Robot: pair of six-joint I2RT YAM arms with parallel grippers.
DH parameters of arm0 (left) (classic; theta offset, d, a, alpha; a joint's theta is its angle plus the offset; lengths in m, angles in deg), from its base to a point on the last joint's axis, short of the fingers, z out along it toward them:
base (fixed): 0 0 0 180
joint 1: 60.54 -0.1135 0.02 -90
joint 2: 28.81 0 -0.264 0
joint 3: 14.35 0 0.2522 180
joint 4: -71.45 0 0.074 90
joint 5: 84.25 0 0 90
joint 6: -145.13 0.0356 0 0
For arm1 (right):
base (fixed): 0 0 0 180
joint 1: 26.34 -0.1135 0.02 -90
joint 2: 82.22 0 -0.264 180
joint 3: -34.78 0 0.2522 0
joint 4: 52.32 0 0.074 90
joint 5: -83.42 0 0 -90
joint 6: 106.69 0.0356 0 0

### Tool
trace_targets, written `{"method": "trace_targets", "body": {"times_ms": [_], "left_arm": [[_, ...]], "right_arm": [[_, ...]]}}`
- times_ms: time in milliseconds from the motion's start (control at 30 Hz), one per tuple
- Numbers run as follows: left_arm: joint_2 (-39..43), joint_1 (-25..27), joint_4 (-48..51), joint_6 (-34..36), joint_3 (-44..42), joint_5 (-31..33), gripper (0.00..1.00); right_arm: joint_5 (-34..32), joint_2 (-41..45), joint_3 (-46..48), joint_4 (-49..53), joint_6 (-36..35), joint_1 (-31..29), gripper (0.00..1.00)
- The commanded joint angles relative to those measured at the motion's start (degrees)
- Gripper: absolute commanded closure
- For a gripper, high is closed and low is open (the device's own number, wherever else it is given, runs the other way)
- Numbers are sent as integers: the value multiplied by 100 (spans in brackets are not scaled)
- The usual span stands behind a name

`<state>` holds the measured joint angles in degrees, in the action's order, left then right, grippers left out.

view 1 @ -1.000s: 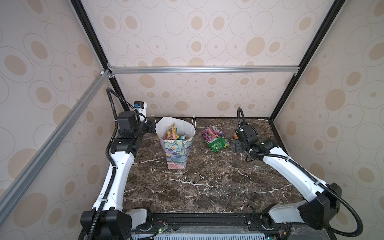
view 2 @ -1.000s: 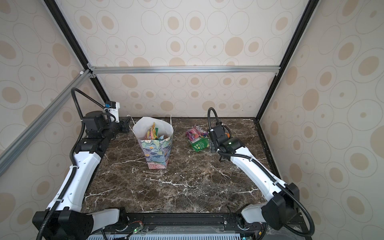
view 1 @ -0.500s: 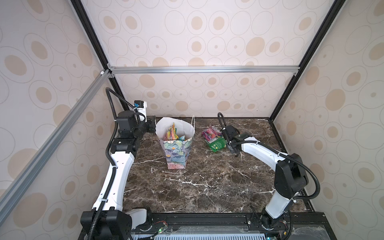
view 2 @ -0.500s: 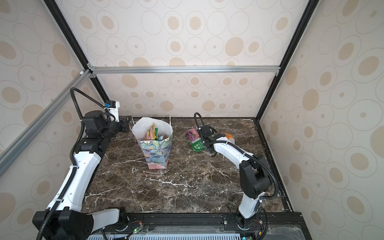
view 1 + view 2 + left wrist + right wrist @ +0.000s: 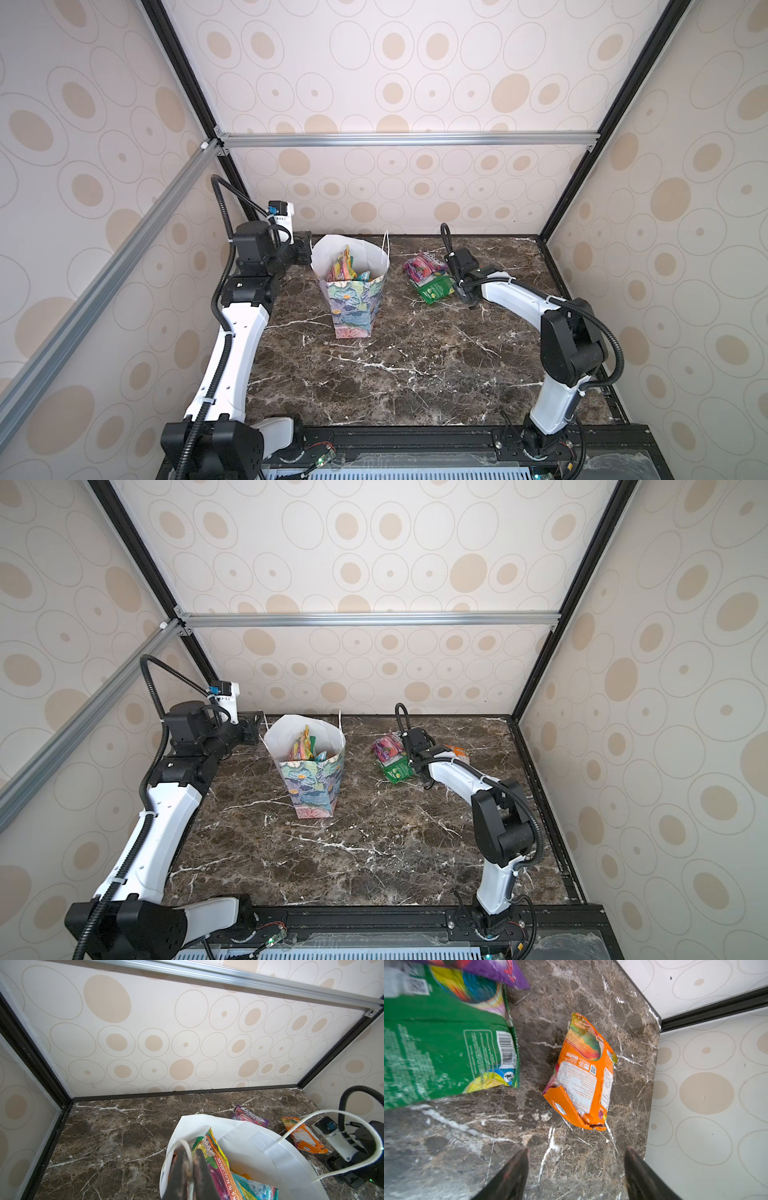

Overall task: Place the snacks into the paper bag
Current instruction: 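Lower the right gripper onto the orange FOX'S packet's end and close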

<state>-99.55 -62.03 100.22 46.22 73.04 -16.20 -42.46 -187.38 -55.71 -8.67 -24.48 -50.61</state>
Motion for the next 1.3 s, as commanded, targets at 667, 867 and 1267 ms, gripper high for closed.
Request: {"method": "trace_targets", "body": {"times_ms": [667, 867, 1267], "left_arm": [[-449, 0, 530, 240, 609, 118, 75], [-493, 6, 565, 258, 635, 88, 77], [-555, 0, 600, 275, 661, 92, 79]], "right_arm": [[-367, -1081, -25, -679, -441, 294, 37], [-529, -1286, -205, -813, -530, 318, 39], [-754, -1468, -255, -1260, -730, 326, 45]]}}
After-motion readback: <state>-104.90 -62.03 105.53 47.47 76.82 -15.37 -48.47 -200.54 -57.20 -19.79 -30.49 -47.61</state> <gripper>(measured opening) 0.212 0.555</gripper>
